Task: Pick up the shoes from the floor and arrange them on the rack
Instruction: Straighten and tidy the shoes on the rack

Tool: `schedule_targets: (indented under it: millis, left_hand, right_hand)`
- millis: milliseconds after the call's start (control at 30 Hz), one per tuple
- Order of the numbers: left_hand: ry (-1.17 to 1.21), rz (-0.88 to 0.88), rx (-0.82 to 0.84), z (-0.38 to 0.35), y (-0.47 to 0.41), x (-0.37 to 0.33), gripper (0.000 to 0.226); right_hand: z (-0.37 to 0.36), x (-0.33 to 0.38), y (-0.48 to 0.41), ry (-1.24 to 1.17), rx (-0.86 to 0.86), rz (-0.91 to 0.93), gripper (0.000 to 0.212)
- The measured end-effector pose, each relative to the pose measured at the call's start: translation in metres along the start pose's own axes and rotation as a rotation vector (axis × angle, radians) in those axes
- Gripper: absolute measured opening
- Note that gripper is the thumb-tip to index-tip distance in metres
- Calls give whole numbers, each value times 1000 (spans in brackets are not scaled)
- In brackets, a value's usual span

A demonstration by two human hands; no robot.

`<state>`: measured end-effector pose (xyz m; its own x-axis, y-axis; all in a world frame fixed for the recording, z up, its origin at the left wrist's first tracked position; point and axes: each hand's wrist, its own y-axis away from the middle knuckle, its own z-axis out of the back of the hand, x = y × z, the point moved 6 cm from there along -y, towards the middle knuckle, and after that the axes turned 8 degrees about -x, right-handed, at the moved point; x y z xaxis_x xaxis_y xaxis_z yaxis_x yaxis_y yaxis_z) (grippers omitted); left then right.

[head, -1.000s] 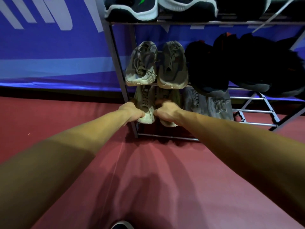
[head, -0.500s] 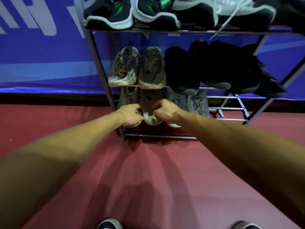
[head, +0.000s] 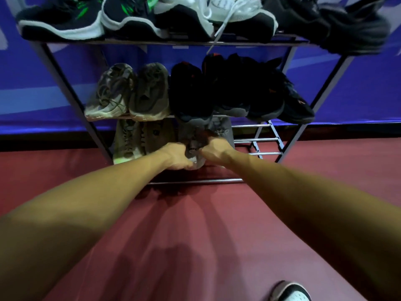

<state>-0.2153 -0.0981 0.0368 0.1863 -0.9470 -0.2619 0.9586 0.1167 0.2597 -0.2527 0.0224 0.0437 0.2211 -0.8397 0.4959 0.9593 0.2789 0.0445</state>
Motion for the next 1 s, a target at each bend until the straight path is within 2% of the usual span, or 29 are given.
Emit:
schedule_targets:
  millis: [133, 233, 400, 633, 867, 933, 1000]
  left_hand:
    - [-75, -18, -8, -11, -7, -3, 54]
    - [-104, -5, -70, -12, -9, 2, 60]
    - [-53, -11, -63, -9, -7, 5, 69]
    - [-5, 47, -121, -10, 3, 9, 44]
    - [19, 48, -107, -9, 2, 12, 58]
    - [21, 27, -98, -14, -1, 14, 63]
    - [7, 17, -119, -17, -4, 16, 59]
  right_hand:
    - [-6, -7, -5, 31, 64, 7, 37]
    - [-6, -10, -6, -9, 71, -4, 39]
    - [-2, -10, -6, -25, 55, 14, 40]
    - [-2, -19, 5, -15, 3, -41, 37]
    - [20, -63, 5, 65, -195, -210, 37]
    - [16, -72, 1, 66, -173, -274, 48]
    - [6, -81, -2, 51, -109, -325, 55]
